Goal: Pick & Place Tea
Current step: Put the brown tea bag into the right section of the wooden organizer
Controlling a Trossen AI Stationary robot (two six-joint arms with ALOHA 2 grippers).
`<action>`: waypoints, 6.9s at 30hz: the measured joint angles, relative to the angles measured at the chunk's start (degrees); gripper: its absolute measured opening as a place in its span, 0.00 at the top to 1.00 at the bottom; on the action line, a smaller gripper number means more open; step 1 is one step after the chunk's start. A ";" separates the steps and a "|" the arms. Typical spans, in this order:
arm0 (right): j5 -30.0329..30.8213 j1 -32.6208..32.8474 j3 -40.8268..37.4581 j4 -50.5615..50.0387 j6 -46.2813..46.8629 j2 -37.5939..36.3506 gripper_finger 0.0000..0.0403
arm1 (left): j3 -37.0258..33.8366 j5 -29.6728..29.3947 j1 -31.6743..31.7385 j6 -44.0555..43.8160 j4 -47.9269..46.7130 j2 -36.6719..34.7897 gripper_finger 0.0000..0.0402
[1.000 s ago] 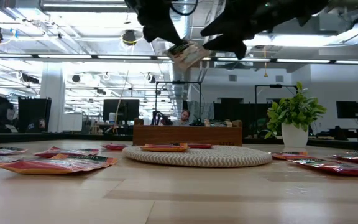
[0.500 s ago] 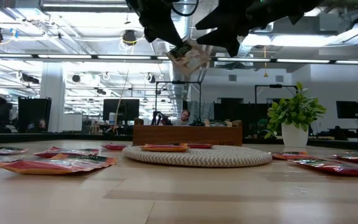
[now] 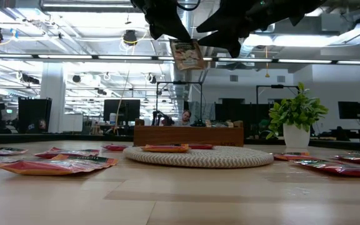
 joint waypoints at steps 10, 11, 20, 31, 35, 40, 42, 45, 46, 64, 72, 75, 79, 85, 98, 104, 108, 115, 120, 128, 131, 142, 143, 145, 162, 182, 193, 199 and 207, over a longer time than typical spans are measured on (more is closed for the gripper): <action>-0.13 -0.77 -0.04 -2.06 -0.03 0.00 0.57 | 0.00 0.00 0.00 0.00 -1.47 -0.02 1.00; -0.13 -0.78 -0.04 -2.37 -0.04 0.00 0.57 | 0.00 0.01 0.00 -0.02 -1.78 -0.02 1.00; -0.12 -0.78 -0.04 -2.43 -0.04 0.00 0.58 | -0.02 0.10 0.00 0.00 -0.37 -0.02 1.00; -0.11 -1.05 -0.07 -1.74 -0.04 -0.02 0.59 | -0.04 1.57 -1.16 0.04 2.87 2.31 1.00; -0.11 -1.05 -0.09 -2.15 0.37 -0.02 0.62 | -0.04 1.57 -1.75 0.04 3.93 3.91 1.00; -0.11 -1.05 -0.09 -4.19 0.37 -0.04 0.67 | -0.04 1.60 -1.81 0.15 4.30 4.22 1.00; -0.11 -1.05 -0.09 -5.59 0.39 -0.04 0.67 | -0.04 1.57 -1.81 0.15 4.22 4.24 1.00; -0.11 -1.05 -0.09 -7.02 0.41 -0.06 0.65 | -0.04 1.40 -1.79 0.16 3.96 4.24 1.00; -0.11 -1.05 -0.09 -7.36 0.42 -0.06 0.64 | -0.04 0.99 -1.79 0.21 3.74 4.24 1.00; -1.78 -1.05 -0.09 -9.34 1.33 -0.04 0.59 | -0.04 0.22 -1.79 0.20 1.26 4.26 1.00; -3.19 1.54 -0.13 -18.58 5.55 2.79 0.58 | -0.04 -0.08 -1.77 -0.34 -15.07 4.28 1.00; -3.19 2.76 -0.11 -16.80 9.09 5.99 0.58 | -0.04 -1.55 -1.59 -2.85 -22.32 4.28 1.00; -3.15 3.41 -0.11 -13.56 14.44 10.38 0.59 | -0.04 -1.97 -0.14 -6.18 -30.99 4.28 1.00; -3.22 2.33 -0.07 -12.74 23.38 14.50 0.59 | -3.52 -0.78 2.79 -8.69 -33.00 3.09 1.00; -2.68 2.41 -0.09 -13.02 34.93 20.63 0.59 | -29.46 1.71 7.68 -17.70 -20.61 -18.12 1.00; -0.20 2.45 -0.07 -12.97 39.58 20.85 0.59 | -36.85 1.73 7.77 -21.08 -20.42 -28.74 1.00; 1.67 2.45 0.50 -12.27 40.66 19.85 0.59 | -38.95 0.70 7.76 -21.27 -20.48 -33.45 1.00; 2.70 4.28 4.24 -7.88 40.04 20.86 0.59 | -38.95 0.02 7.76 -20.95 -19.38 -35.79 1.00; 6.37 5.50 4.90 -9.54 42.83 22.94 0.59 | -38.95 -0.13 7.76 -19.22 -18.70 -35.71 1.00; 7.87 6.60 5.60 -9.42 48.06 25.66 0.59 | -38.95 -1.10 7.76 -15.49 -17.67 -35.69 1.00; 8.17 7.35 6.35 -10.12 48.76 27.33 0.59 | -38.95 -1.18 7.76 -14.61 -17.31 -35.69 1.00; 11.89 8.11 7.48 -15.06 51.34 28.20 0.61 | -38.95 -1.53 7.74 -13.05 -17.22 -35.69 1.00; 11.89 8.14 7.50 -15.75 51.68 28.20 0.62 | -38.95 -1.51 7.74 -12.98 -17.20 -35.69 1.00; 11.95 8.37 7.45 -16.98 51.99 28.22 0.64 | -38.95 -1.53 7.74 -12.85 -17.19 -35.69 1.00; 14.91 10.17 7.52 -21.52 54.11 28.08 0.73 | -38.95 -1.51 7.74 -11.69 -17.18 -35.69 1.00; 19.37 11.08 7.34 -33.19 55.97 21.44 0.73 | -38.97 -2.56 7.76 -11.85 -15.52 -35.67 1.00; 19.30 11.08 7.34 -42.49 58.47 21.44 0.73 | -38.97 -3.00 7.76 -11.85 -15.08 -35.67 1.00; 19.23 10.57 7.34 -43.42 58.49 21.44 0.73 | -38.97 -3.02 7.76 -11.83 -14.41 -35.67 1.00; 19.37 9.45 6.32 -44.52 56.12 21.44 0.73 | -38.97 -2.99 7.76 -11.72 -14.43 -35.67 1.00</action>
